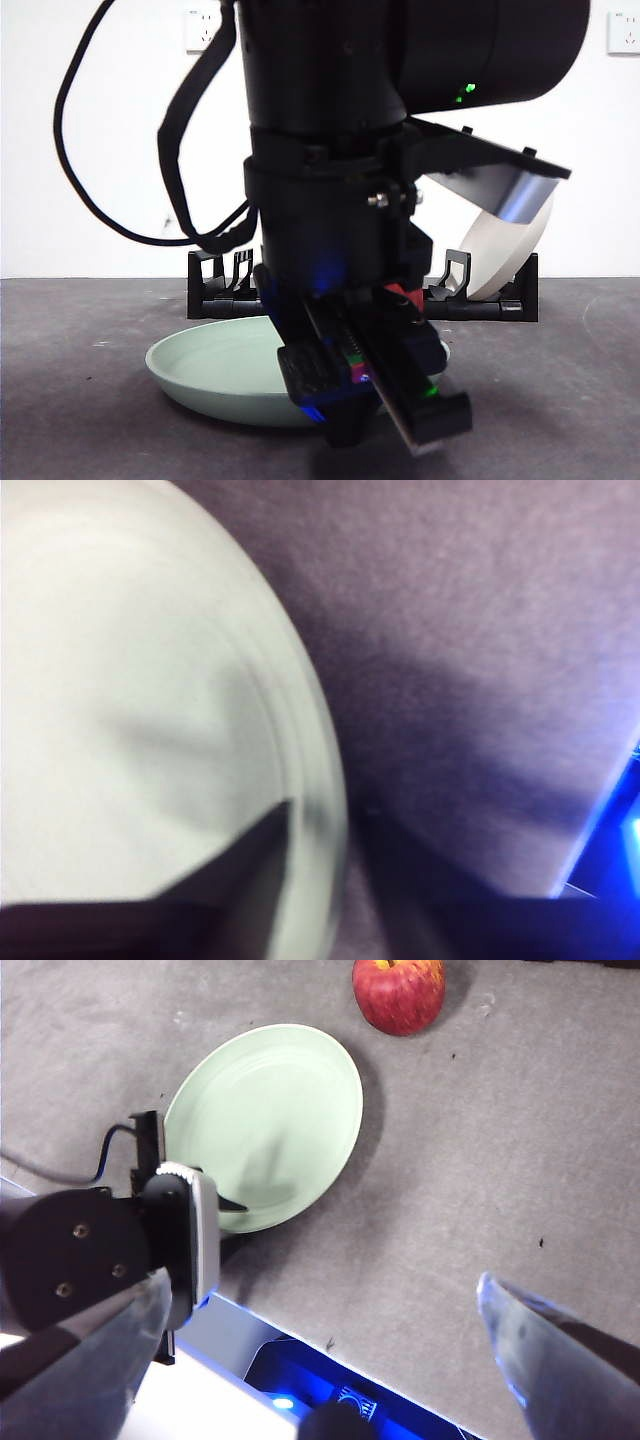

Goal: Take the green plate from the plate rack,put the plate on the table,take the apple from the table,put the apple in the plate

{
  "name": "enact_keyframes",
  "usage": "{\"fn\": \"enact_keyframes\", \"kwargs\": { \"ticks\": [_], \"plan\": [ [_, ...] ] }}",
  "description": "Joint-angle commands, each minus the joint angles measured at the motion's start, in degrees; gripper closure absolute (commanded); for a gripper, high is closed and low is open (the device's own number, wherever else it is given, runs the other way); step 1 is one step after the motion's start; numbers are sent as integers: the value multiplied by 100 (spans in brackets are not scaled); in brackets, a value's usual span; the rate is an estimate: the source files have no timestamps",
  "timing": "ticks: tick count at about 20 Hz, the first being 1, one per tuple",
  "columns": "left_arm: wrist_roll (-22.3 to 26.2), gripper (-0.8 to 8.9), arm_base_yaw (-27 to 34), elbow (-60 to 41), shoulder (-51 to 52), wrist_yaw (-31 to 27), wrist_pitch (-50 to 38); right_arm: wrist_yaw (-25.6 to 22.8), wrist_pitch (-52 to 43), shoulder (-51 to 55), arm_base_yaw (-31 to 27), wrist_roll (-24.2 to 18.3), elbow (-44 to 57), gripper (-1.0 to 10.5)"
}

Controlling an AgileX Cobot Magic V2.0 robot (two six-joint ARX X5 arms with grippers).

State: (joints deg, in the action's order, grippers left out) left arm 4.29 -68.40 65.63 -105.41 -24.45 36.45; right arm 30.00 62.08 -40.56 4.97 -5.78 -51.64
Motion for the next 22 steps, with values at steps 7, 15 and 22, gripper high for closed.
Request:
{"fn": "enact_keyframes", "kwargs": {
  "ticks": [7,15,22],
  "plan": [
    [-570,494,-31,-68,605,229,717,4,-55,4,20,37,-9,256],
    [-1329,495,-24,-66,3123,1187,789,9,-992,-382,92,466,-9,255],
    [-1829,495,-24,-66,4996,1296,321,-592,-3038,-2011,1290,1036,-9,252]
  ]
}}
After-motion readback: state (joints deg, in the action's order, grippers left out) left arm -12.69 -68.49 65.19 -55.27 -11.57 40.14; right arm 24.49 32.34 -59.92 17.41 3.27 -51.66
